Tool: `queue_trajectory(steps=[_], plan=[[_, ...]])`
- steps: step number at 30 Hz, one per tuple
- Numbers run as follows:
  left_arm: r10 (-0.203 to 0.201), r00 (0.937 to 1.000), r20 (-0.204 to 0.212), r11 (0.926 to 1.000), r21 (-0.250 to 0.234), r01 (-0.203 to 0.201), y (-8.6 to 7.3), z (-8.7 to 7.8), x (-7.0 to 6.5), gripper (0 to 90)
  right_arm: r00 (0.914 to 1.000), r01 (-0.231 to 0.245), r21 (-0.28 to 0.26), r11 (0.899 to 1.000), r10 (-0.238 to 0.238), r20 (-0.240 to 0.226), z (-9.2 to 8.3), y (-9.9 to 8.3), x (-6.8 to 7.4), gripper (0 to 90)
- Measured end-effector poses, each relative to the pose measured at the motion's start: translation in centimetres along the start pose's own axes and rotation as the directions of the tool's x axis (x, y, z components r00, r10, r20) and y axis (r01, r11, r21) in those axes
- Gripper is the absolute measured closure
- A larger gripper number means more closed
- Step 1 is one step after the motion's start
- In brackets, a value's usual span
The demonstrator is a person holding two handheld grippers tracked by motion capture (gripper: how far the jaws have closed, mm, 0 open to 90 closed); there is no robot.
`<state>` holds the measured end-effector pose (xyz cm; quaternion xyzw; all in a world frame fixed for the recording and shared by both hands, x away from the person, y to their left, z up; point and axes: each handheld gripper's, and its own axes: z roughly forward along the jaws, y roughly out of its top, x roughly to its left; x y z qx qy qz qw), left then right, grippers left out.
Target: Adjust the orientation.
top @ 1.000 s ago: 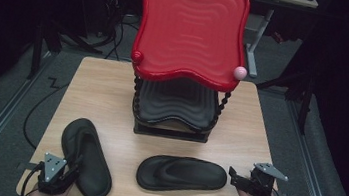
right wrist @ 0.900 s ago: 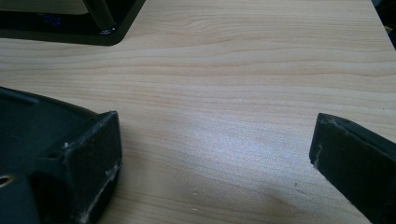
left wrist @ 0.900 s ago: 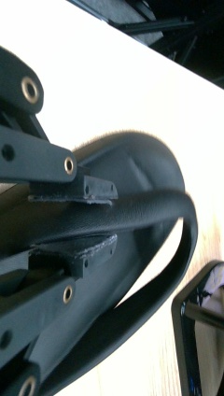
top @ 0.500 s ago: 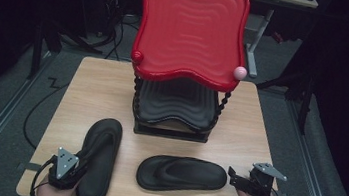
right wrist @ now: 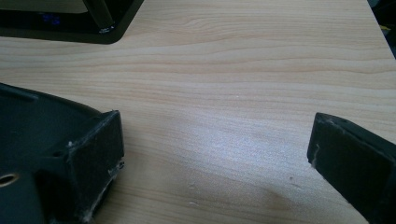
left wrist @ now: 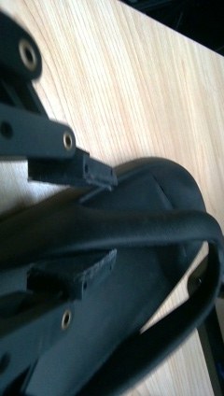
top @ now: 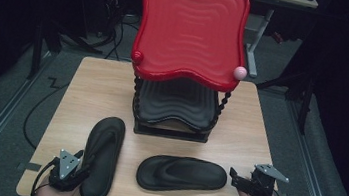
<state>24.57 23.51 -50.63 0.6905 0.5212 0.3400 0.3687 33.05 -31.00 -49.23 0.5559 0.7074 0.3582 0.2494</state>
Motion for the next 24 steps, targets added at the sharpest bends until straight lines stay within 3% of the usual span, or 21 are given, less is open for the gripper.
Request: queue_trajectory(steps=[4,7,13,24], plan=[[-0.010,0.9999,-0.002,0.9999,0.000,0.010,-0.1,-0.2,0.9,66.9,1.0000,0.005,0.000,1.000,-0.005,-0.002,0.0,0.0,0.3,4.3],[-0.010,0.9999,-0.004,0.9999,-0.003,0.010,0.0,-0.2,1.1,67.9,1.0000,0.002,0.003,1.000,-0.002,-0.002,0.1,0.0,0.3,4.5],[0.034,0.9994,-0.003,0.9991,-0.026,-0.034,0.9,0.3,0.7,69.2,0.9998,0.021,0.010,1.000,-0.021,-0.006,0.4,0.1,0.7,4.9],[-0.032,0.9991,0.028,0.9987,-0.038,0.033,0.6,0.5,1.4,75.6,0.9999,0.008,0.007,1.000,-0.008,-0.014,0.3,0.0,0.4,5.7]])
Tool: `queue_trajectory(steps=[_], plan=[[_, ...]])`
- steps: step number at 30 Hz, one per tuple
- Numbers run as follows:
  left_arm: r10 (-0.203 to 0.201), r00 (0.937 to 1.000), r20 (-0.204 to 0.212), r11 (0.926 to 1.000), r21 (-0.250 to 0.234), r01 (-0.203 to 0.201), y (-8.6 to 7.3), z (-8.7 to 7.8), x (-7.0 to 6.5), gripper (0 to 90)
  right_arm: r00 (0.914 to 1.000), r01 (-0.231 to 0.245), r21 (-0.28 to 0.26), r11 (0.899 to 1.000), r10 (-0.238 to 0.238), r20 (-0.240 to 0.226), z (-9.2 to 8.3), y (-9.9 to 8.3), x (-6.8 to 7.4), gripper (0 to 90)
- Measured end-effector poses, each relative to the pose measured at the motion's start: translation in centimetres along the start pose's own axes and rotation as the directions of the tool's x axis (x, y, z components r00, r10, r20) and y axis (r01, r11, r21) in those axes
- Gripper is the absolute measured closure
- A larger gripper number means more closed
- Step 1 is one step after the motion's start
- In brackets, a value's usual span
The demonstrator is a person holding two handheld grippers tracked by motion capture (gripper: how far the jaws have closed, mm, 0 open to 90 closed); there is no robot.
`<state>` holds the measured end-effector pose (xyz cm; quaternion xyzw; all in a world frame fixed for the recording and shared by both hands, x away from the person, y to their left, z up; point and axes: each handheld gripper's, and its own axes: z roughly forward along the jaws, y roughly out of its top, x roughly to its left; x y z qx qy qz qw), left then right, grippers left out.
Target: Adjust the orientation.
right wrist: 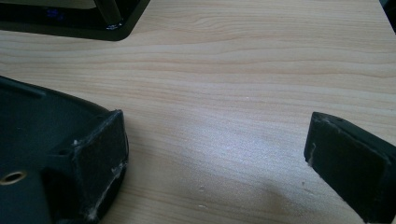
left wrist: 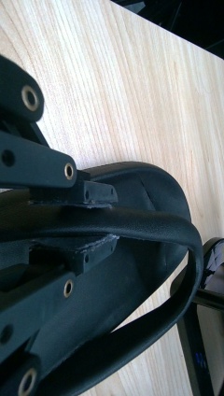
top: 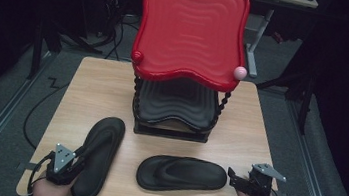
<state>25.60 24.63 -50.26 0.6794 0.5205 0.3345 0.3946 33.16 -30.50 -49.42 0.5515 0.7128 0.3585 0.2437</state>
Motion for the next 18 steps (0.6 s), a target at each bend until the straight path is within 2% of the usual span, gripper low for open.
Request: queue_trajectory(steps=[1,3,5,12,18], plan=[[-0.005,1.0000,0.000,1.0000,-0.002,0.005,0.0,0.0,0.0,75.6,1.0000,0.000,0.000,1.000,0.000,0.000,0.0,0.0,0.0,5.7],[-0.015,0.9999,-0.001,0.9999,-0.006,0.015,0.0,0.0,0.0,75.9,0.9989,-0.038,-0.008,0.999,0.038,-0.028,0.0,0.0,0.0,5.7],[-0.016,0.9999,0.002,0.9998,-0.007,0.016,0.0,0.0,0.0,76.1,0.9986,-0.042,-0.011,0.999,0.041,-0.033,0.0,0.1,0.0,6.2],[-0.030,0.9994,0.014,0.9993,-0.020,0.030,-0.2,-0.1,0.1,76.6,0.9989,-0.021,-0.038,0.999,0.019,-0.044,-0.3,0.2,0.9,7.6],[-0.053,0.9984,0.020,0.9973,-0.051,0.053,-0.2,-0.5,0.5,77.5,0.9990,-0.025,-0.023,0.999,0.024,-0.037,0.1,0.0,0.8,8.5]])
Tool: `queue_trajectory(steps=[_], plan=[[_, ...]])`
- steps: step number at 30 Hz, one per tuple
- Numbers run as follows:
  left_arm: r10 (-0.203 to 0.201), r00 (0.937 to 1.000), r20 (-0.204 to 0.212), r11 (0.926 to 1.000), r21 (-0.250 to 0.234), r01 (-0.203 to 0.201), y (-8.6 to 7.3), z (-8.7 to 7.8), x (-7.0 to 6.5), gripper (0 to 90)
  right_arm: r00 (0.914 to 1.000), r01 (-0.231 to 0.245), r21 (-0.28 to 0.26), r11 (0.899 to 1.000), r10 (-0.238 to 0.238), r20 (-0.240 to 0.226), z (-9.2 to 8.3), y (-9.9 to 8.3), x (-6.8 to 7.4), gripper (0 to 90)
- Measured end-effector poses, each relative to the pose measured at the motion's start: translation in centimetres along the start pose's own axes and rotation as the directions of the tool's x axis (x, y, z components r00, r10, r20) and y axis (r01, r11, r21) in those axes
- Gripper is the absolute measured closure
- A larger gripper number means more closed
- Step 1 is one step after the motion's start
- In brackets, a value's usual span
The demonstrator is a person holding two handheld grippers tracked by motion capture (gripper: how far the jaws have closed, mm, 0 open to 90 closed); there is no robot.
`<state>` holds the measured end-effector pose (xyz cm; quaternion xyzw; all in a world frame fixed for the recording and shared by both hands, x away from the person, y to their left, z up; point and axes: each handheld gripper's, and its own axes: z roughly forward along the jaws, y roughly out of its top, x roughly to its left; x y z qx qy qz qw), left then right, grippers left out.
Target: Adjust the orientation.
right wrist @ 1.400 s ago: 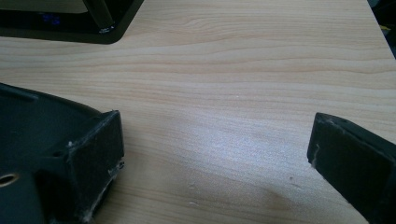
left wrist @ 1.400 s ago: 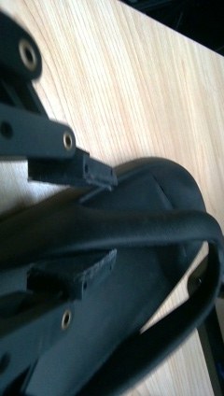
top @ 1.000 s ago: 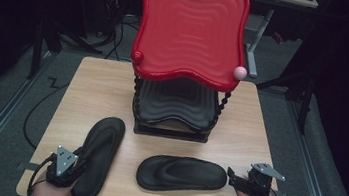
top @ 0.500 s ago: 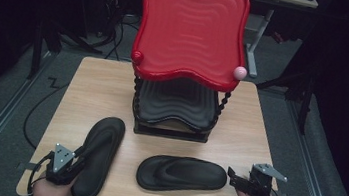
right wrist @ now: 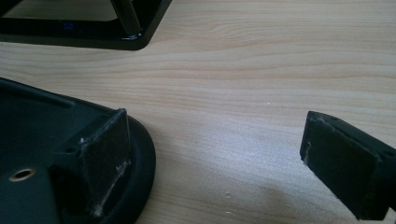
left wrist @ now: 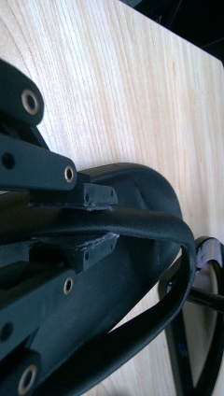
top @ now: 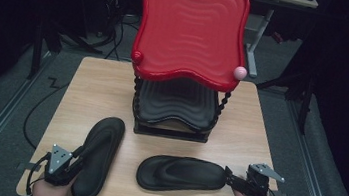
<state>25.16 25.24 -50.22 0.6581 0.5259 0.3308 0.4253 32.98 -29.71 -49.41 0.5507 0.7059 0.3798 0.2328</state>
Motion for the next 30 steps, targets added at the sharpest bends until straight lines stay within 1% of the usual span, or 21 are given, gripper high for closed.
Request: queue_trajectory(steps=[4,5,6,8,9,14,16,17,18,22,24,27,30], plan=[[-0.006,1.0000,-0.007,0.9993,-0.036,0.005,0.2,-0.6,0.1,78.1,1.0000,-0.005,-0.006,1.000,0.005,-0.002,-0.2,-0.1,-0.2,9.7],[-0.006,1.0000,-0.007,0.9993,-0.036,0.005,0.2,-0.6,0.1,78.1,1.0000,-0.005,-0.006,1.000,0.005,-0.002,-0.2,-0.1,-0.2,9.7],[-0.005,1.0000,-0.006,0.9986,-0.053,0.004,0.2,-0.9,0.1,78.1,1.0000,-0.006,-0.008,1.000,0.006,-0.003,-0.3,-0.1,-0.3,10.4],[-0.004,1.0000,-0.004,0.9975,-0.071,0.004,0.3,-1.2,0.1,78.2,1.0000,-0.005,-0.010,1.000,0.005,-0.003,-0.3,-0.1,-0.3,11.0],[-0.004,1.0000,-0.004,0.9975,-0.071,0.004,0.3,-1.2,0.1,78.2,1.0000,-0.005,-0.010,1.000,0.005,-0.003,-0.3,-0.1,-0.3,11.0],[0.002,1.0000,0.001,0.9935,-0.114,-0.002,0.4,-2.0,0.0,78.3,1.0000,0.003,-0.026,1.000,-0.003,-0.008,-0.5,0.0,-0.1,12.8],[0.003,1.0000,0.001,0.9918,-0.128,-0.002,0.4,-2.3,0.0,78.3,0.9999,0.009,-0.037,0.999,-0.009,-0.012,-0.5,0.0,0.1,13.7],[0.003,1.0000,0.002,0.9902,-0.140,-0.002,0.4,-2.8,0.0,78.3,0.9996,0.021,-0.046,0.999,-0.022,-0.015,-0.5,0.2,0.4,14.8],[0.003,1.0000,0.002,0.9902,-0.140,-0.002,0.4,-2.8,0.0,78.4,0.9996,0.021,-0.046,0.999,-0.022,-0.015,-0.5,0.2,0.4,14.8],[0.005,1.0000,0.004,0.9872,-0.160,-0.005,0.2,-3.8,-0.1,78.4,0.9988,0.045,-0.050,0.998,-0.046,-0.020,-0.2,0.5,1.0,16.6],[0.009,0.9999,0.005,0.9860,-0.166,-0.008,0.1,-4.3,-0.2,78.4,0.9979,0.053,-0.056,0.997,-0.055,-0.033,0.2,0.9,1.5,19.5],[0.007,0.9999,0.010,0.9839,-0.179,-0.005,0.0,-5.1,-0.4,78.5,0.9972,0.059,-0.057,0.997,-0.062,-0.042,0.4,1.1,1.9,21.0],[0.013,0.9998,0.015,0.9820,-0.189,-0.009,-0.1,-5.8,-0.7,78.6,0.9956,0.063,-0.072,0.995,-0.068,-0.064,0.8,1.6,2.3,23.8]])
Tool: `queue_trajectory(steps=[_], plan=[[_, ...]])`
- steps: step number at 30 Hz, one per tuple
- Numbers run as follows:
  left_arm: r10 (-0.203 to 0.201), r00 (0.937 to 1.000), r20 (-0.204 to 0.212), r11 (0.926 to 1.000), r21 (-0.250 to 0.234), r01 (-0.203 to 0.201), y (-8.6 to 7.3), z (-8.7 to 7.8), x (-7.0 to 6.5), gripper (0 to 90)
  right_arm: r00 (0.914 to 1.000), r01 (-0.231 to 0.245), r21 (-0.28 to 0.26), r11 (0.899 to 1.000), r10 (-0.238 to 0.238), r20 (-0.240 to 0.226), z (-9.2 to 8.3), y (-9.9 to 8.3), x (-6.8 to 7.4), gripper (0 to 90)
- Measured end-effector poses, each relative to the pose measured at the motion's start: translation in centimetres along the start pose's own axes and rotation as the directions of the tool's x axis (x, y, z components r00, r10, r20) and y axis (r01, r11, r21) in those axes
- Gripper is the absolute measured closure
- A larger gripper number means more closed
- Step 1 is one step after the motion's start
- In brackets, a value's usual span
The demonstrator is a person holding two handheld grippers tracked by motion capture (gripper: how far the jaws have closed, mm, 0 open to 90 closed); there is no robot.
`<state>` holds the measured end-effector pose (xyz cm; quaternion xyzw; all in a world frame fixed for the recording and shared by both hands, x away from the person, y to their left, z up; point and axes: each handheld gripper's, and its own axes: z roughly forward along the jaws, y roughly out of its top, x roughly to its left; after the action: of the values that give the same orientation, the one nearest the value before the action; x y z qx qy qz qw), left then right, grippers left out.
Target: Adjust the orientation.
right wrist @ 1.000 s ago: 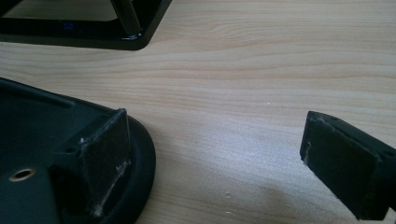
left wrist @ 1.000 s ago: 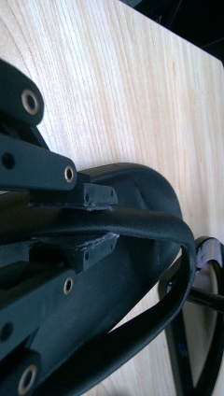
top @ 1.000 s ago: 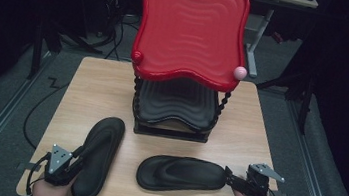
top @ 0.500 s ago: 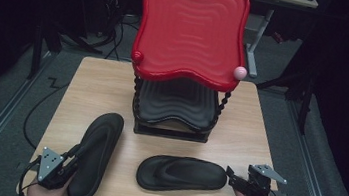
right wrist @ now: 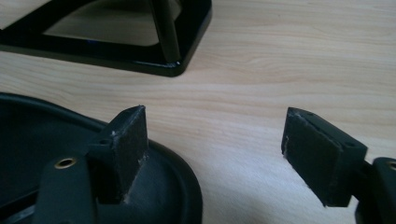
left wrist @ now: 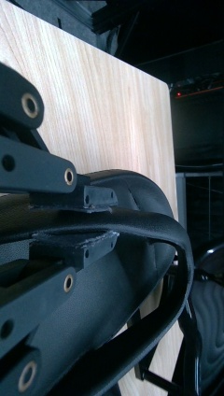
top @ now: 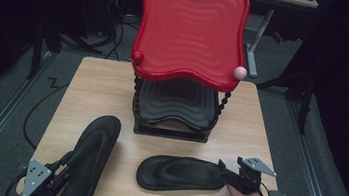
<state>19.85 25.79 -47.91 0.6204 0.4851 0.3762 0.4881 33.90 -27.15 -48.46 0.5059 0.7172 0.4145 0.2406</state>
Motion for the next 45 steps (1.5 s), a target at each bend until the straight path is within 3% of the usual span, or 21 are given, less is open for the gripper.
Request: queue_trajectory(steps=[12,22,28,36,45], plan=[[0.035,0.9982,0.049,0.9989,-0.034,-0.033,0.5,-1.4,-2.2,79.0,0.9996,0.008,-0.047,0.999,-0.010,-0.027,0.3,0.6,0.5,29.7],[0.048,0.9949,0.089,0.9975,-0.057,-0.043,1.1,-0.6,-3.5,79.4,0.9998,0.011,-0.065,0.998,-0.012,-0.014,-0.6,0.2,-0.1,31.9],[0.064,0.9891,0.133,0.9964,-0.064,-0.056,1.5,0.4,-4.3,79.5,1.0000,0.003,-0.071,0.998,-0.002,0.007,-1.8,-0.4,-0.7,32.0],[0.078,0.9801,0.182,0.9947,-0.081,-0.064,2.1,2.0,-5.3,79.5,0.9974,0.012,-0.076,0.997,-0.006,0.072,-3.4,-1.6,-1.2,29.9],[0.089,0.9678,0.235,0.9937,-0.088,-0.070,2.8,4.1,-6.5,79.6,0.9950,0.001,-0.071,0.998,0.006,0.100,-5.1,-3.1,-2.0,29.7]])
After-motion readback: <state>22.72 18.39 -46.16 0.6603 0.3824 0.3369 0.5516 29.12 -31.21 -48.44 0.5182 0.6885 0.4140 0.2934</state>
